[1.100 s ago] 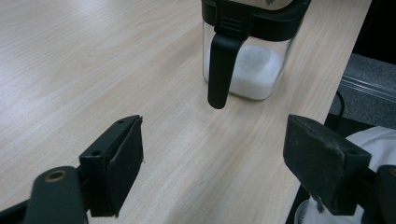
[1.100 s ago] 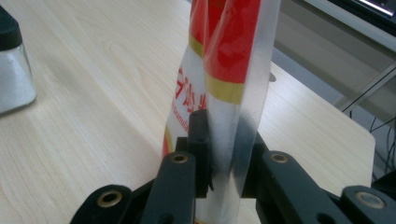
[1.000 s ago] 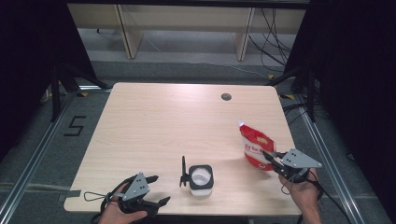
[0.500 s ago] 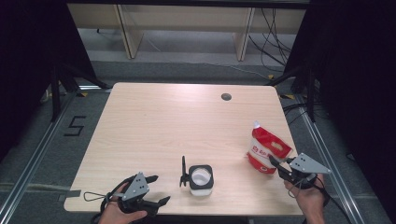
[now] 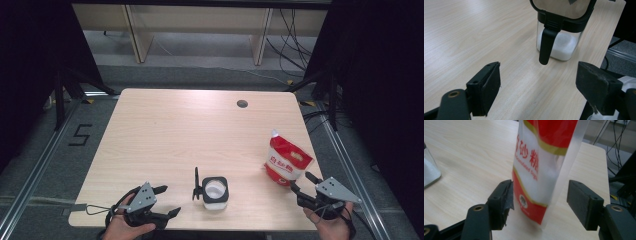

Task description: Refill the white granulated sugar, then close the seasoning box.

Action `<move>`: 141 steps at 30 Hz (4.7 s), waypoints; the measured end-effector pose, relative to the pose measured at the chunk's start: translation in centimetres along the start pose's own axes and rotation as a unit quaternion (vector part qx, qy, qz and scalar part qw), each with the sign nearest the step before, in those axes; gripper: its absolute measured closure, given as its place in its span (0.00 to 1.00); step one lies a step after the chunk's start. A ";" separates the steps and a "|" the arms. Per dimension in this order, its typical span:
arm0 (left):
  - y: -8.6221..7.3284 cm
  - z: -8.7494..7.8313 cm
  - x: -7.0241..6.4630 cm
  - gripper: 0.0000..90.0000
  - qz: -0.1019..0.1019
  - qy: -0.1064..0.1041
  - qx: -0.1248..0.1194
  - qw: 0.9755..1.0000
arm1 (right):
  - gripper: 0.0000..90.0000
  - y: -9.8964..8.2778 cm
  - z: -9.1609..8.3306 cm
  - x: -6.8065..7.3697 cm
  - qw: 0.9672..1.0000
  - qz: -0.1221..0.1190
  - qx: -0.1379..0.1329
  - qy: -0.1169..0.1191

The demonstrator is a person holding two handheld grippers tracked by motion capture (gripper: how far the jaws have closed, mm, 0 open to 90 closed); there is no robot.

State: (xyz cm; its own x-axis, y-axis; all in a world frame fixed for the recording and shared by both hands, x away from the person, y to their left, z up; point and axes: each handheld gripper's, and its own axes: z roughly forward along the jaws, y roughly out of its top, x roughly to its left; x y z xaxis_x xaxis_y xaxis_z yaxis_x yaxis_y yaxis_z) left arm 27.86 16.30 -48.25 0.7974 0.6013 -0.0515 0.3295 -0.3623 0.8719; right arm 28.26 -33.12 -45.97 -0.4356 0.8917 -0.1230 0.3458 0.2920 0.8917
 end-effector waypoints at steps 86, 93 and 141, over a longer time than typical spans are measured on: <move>6.1 6.1 -3.6 0.98 0.046 -0.056 -0.021 0.997 | 0.37 -0.9 -1.0 3.5 0.997 -0.072 0.038 0.018; 6.1 6.0 -3.6 0.95 0.038 -0.056 -0.024 0.997 | 0.37 -0.9 -1.0 3.6 0.997 -0.069 0.039 0.020; -0.8 -1.5 0.0 0.32 -0.012 0.000 0.008 1.000 | 0.33 -0.9 -0.8 4.2 0.996 -0.047 0.050 0.059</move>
State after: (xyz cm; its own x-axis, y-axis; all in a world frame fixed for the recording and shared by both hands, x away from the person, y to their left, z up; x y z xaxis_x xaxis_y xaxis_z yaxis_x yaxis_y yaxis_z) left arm 26.78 17.68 -48.24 0.7891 0.6099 -0.0734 0.3576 -0.3589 0.8622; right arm 25.42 -29.88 -46.91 -0.5631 0.8134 -0.1457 0.3775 0.4101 0.8302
